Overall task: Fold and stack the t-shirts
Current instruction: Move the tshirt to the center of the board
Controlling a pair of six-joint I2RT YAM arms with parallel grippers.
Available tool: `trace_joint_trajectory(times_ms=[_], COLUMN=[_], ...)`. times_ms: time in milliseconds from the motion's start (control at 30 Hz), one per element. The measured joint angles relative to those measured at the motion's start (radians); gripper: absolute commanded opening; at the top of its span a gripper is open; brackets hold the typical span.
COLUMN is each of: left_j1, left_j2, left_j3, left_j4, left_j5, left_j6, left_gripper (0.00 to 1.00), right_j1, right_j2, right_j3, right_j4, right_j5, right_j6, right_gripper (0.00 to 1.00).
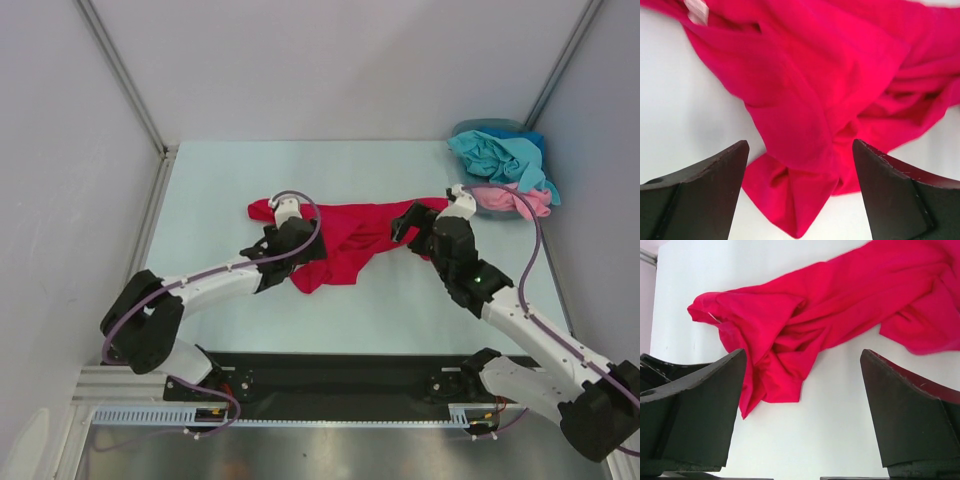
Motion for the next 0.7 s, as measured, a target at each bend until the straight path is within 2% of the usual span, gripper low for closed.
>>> trace_joint_trajectory(times_ms=[133, 267, 700], left_j1=[0.0, 0.0, 0.0], left_j2=[-0.013, -0.025, -0.245], left_j3=[-0.14, -0.222, -0.304], left_j4=[0.073, 0.087, 0.124], left_j5=[0.082, 0.119, 0.126], left_j6=[-0.045, -0.07, -0.079], left_gripper=[0.9, 0.9, 0.9], right_j1=[-0.004, -0.021, -0.14], right_j2=[-0.089, -0.102, -0.103], right_j3=[-0.08, -0.131, -0.254], right_j4=[-0.019, -0.043, -0.079], right_j5=[0.032, 0.048, 0.108], right_j6=[0.034, 0.068, 0.217], right_gripper=[1.0, 1.0, 1.0])
